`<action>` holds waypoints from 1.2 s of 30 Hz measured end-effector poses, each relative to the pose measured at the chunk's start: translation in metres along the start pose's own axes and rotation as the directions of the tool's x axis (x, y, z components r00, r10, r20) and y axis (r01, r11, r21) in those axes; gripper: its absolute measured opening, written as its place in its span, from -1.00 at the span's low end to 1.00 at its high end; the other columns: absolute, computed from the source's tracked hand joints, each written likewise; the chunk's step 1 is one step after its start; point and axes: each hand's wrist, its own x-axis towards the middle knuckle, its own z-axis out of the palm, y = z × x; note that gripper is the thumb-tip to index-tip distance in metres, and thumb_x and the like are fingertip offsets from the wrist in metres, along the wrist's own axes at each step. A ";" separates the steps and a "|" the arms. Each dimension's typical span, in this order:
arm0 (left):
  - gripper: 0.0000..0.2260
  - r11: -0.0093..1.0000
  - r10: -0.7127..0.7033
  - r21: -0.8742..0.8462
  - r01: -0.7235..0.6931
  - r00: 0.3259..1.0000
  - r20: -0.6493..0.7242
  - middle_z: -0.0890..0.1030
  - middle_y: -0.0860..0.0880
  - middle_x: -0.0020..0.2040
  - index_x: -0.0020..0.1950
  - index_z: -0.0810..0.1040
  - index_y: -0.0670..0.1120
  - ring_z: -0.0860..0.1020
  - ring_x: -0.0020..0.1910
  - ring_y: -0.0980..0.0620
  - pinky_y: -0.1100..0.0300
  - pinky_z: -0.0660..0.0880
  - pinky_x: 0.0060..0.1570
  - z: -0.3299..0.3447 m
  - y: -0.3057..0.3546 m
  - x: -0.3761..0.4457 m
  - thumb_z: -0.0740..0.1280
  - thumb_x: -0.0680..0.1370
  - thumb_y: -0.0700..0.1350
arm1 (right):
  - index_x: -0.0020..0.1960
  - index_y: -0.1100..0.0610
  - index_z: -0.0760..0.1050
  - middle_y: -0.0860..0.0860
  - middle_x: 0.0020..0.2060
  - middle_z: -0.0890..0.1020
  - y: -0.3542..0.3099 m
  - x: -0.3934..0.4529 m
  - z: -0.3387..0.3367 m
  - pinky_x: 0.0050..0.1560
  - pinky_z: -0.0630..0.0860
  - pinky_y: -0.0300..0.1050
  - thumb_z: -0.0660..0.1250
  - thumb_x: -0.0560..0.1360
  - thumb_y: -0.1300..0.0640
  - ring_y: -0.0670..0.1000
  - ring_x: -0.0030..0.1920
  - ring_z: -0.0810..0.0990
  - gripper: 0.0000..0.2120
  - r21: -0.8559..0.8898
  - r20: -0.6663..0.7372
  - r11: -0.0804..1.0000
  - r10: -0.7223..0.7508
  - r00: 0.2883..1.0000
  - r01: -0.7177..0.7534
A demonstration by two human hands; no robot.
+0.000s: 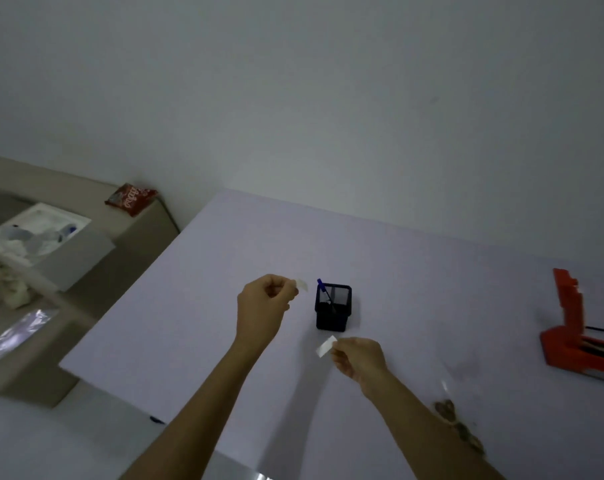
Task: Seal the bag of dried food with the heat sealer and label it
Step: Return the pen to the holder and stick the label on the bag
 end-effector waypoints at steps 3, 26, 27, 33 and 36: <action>-0.90 0.998 -0.060 0.032 0.060 0.998 0.008 0.69 0.02 -0.23 -0.13 0.64 -0.09 0.66 -0.19 0.07 0.10 0.65 -0.11 -0.006 -0.028 -0.005 0.34 0.54 -0.14 | -0.33 0.22 0.59 0.16 -0.39 0.64 0.039 0.017 0.009 -0.23 0.61 -0.06 0.38 0.40 0.34 0.06 -0.39 0.58 -0.85 -0.148 -0.062 0.989 0.001 0.998 -0.010; -0.88 0.962 0.152 0.189 -0.199 0.960 0.236 0.64 0.14 -0.23 -0.12 0.62 -0.04 0.59 -0.21 0.27 0.44 0.48 -0.23 0.050 -0.036 0.015 0.36 0.54 -0.03 | -0.05 0.05 0.67 -0.07 -0.16 0.71 -0.043 -0.031 0.021 -0.01 0.62 -0.10 0.34 0.51 0.11 -0.09 -0.10 0.66 -0.87 -0.146 -0.098 0.871 -0.484 0.869 0.469; -0.88 0.956 0.182 0.176 -0.233 0.947 0.263 0.65 0.13 -0.22 -0.12 0.62 -0.04 0.60 -0.21 0.25 0.40 0.51 -0.21 0.057 -0.032 0.014 0.35 0.55 -0.03 | -0.08 0.04 0.68 -0.06 -0.18 0.71 -0.045 -0.034 0.016 0.00 0.63 -0.08 0.34 0.51 0.10 -0.08 -0.11 0.67 -0.87 -0.119 -0.109 0.879 -0.475 0.873 0.462; -0.87 0.839 0.417 0.138 -0.526 0.785 0.458 0.66 0.07 -0.13 0.00 0.64 -0.07 0.59 -0.17 0.17 0.21 0.58 -0.13 0.104 -0.015 -0.001 0.31 0.58 -0.09 | -0.10 0.07 0.67 0.00 -0.18 0.72 -0.045 -0.050 -0.037 -0.06 0.64 -0.11 0.35 0.53 0.00 -0.02 -0.10 0.68 -0.81 0.072 -0.221 0.900 -0.406 0.887 0.430; -0.84 0.772 0.490 0.078 -0.631 0.669 0.559 0.65 0.03 -0.04 0.08 0.63 -0.07 0.57 -0.09 0.11 0.18 0.56 -0.08 0.134 -0.013 -0.017 0.28 0.57 -0.17 | -0.02 0.12 0.66 0.02 -0.15 0.73 -0.038 -0.051 -0.074 -0.08 0.62 -0.14 0.37 0.52 0.01 0.00 -0.08 0.69 -0.81 0.111 -0.279 0.909 -0.359 0.891 0.401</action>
